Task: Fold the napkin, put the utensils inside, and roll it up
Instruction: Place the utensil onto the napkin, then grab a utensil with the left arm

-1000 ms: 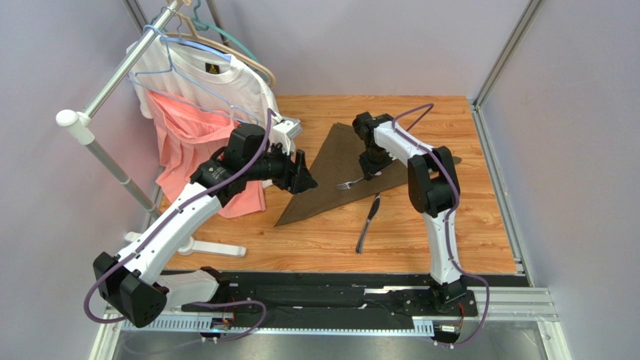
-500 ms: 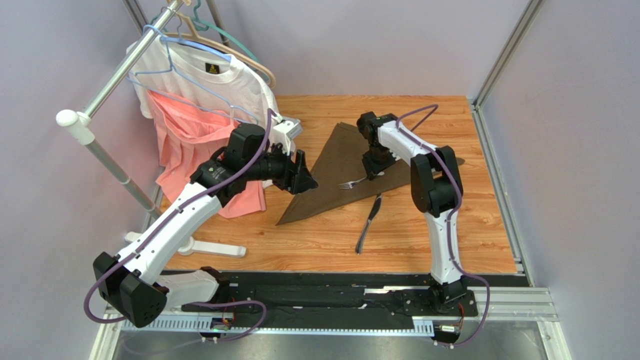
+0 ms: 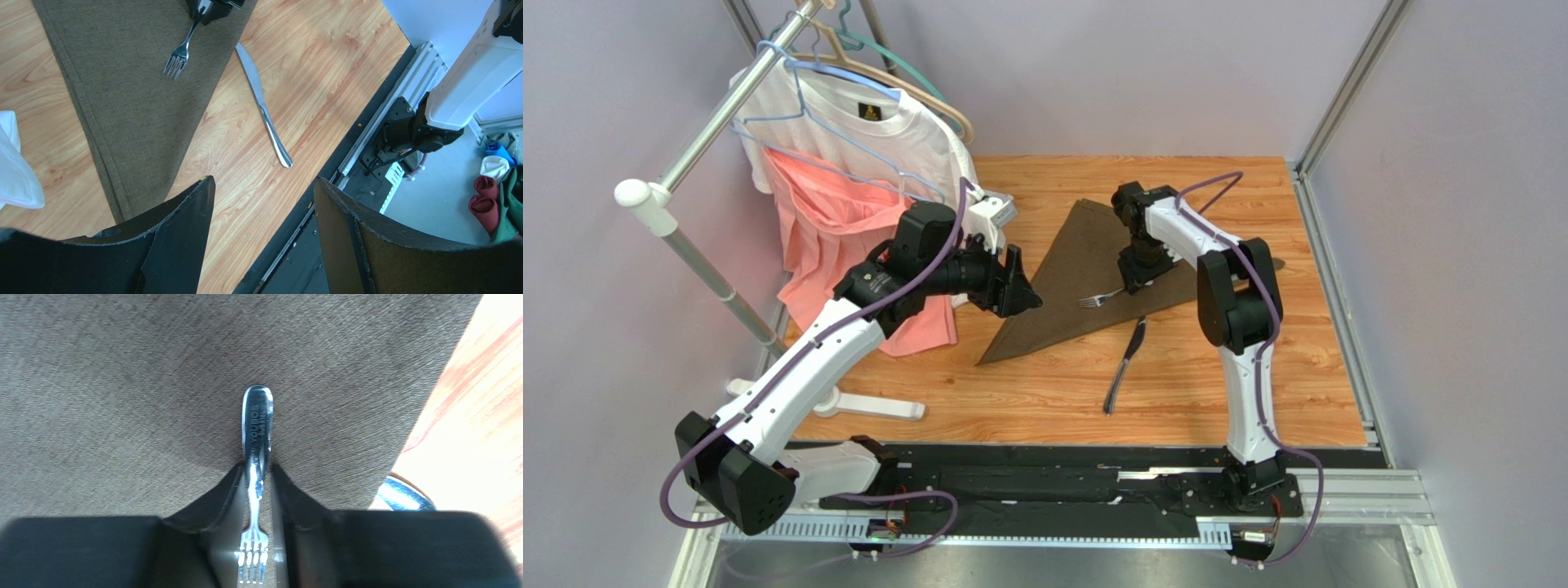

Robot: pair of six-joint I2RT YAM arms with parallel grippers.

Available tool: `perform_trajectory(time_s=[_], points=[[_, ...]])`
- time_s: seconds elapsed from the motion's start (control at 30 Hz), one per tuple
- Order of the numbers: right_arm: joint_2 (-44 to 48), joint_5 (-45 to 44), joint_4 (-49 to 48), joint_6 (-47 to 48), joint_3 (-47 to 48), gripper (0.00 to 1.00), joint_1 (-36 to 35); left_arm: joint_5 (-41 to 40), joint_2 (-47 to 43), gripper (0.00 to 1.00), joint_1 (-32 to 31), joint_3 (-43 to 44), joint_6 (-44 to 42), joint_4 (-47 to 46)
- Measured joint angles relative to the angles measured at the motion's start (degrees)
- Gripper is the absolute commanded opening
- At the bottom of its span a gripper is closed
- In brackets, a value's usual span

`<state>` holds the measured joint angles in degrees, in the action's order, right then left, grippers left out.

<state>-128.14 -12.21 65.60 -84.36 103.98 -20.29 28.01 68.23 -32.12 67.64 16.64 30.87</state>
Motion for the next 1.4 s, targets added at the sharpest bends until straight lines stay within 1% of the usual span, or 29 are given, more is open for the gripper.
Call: perform_trajectory(time_s=[0.07,0.17,0.23,0.27,0.43,0.63,0.77,0.9,1.03,1.1,1.2,1.27,1.4], points=[[0.55,0.28,-0.39,0.24,-0.87,0.36,0.13,-0.02,0.0,0.7,0.0,0.0,-0.02,0.0],[1.42,0.28,-0.79,0.31,-2.12,0.41,0.13,-0.02,0.0,0.7,0.0,0.0,-0.02,0.0],[1.95,0.2,-1.22,0.44,-2.86,0.43,0.13,-0.02,0.0,0.7,0.0,0.0,-0.02,0.0],[2.34,0.13,-1.57,0.63,-3.32,0.46,0.13,-0.02,0.0,0.7,0.0,0.0,-0.02,0.0],[5.55,-0.52,-3.58,1.88,-4.72,0.5,0.13,-0.31,0.0,0.71,0.0,0.0,-0.13,0.02],[11.1,-2.14,-6.21,4.79,-4.28,0.5,0.37,-1.84,0.02,0.71,0.02,0.0,-0.57,0.24],[16.31,-3.02,-8.76,11.34,-5.05,0.48,0.61,-2.86,0.02,0.71,0.0,0.0,-1.03,0.22],[24.94,-3.41,-12.35,22.18,-12.31,0.48,0.61,-3.13,0.04,0.69,0.02,-0.11,-1.57,0.07],[35.47,-3.8,-14.01,31.63,-24.48,0.48,0.61,-3.19,0.87,0.67,-0.04,-1.25,-1.77,-0.79],[39.69,-3.82,-14.12,34.91,-29.46,0.48,0.61,-4.28,1.95,0.68,-0.55,-1.97,-1.99,-1.31],[44.65,-4.22,-14.19,38.32,-34.64,0.49,1.09,-8.0,4.94,0.67,-3.43,-2.23,-2.97,-1.62],[47.41,-3.58,-14.64,40.15,-36.54,0.49,3.02,-9.81,7.85,0.67,-6.62,-2.03,-3.15,-2.36],[51.98,1.11,-18.73,42.86,-38.6,0.49,11.76,-11.37,16.2,0.67,-11.32,-1.01,-1.7,-5.86]])
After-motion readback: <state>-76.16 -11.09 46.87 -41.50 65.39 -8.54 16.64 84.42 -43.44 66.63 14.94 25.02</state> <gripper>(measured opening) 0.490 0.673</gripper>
